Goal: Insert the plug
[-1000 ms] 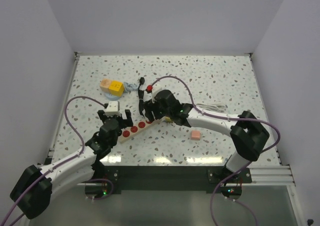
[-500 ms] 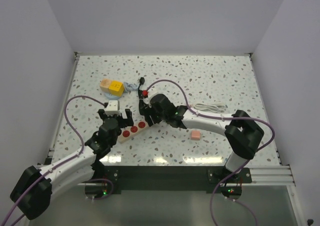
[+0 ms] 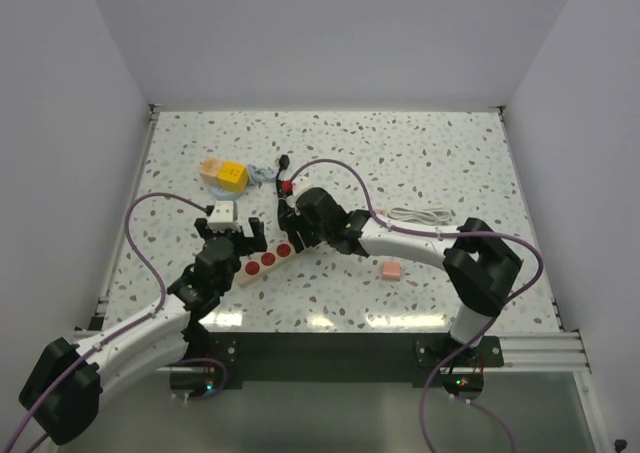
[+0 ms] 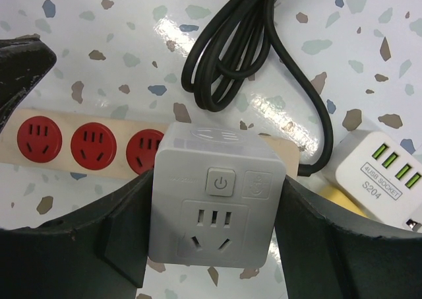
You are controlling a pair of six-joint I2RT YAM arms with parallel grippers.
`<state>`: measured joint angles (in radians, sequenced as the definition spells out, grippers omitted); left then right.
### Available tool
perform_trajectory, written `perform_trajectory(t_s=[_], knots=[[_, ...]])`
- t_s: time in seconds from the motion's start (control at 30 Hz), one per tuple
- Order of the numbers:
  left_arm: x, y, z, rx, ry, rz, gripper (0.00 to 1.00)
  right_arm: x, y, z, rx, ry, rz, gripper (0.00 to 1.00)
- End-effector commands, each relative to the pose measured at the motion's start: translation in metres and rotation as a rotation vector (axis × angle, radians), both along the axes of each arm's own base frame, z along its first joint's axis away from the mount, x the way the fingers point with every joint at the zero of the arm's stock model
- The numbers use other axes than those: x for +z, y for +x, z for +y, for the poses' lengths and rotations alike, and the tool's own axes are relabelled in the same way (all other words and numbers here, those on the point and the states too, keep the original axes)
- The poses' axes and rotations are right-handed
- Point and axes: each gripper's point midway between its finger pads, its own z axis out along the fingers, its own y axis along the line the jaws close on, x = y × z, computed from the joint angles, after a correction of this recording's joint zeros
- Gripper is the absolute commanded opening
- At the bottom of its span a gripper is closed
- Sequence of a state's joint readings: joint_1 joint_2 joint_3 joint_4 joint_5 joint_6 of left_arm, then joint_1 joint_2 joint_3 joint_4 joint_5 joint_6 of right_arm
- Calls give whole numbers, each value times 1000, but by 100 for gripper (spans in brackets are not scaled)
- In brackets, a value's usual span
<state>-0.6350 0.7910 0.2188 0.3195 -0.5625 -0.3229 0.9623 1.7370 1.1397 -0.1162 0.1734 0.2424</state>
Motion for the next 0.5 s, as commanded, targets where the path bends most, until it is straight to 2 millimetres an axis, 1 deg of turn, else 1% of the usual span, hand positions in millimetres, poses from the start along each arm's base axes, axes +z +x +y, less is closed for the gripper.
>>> perform_trajectory(t_s=[0.0,0.17,0.37,0.47], knots=[[18,5,-2,6,-47,-44,100,16,12,9,-26,24,-38,0],[19,4,-1,9,-50,-50,100,10,9,11,-14,14,-25,0],[19,4,-2,7,-51,-51,100,-4,8,14,-4,-35,-6,0],[19,4,-2,3,-50,-50,100,-12,8,12,-9,-61,0,0]])
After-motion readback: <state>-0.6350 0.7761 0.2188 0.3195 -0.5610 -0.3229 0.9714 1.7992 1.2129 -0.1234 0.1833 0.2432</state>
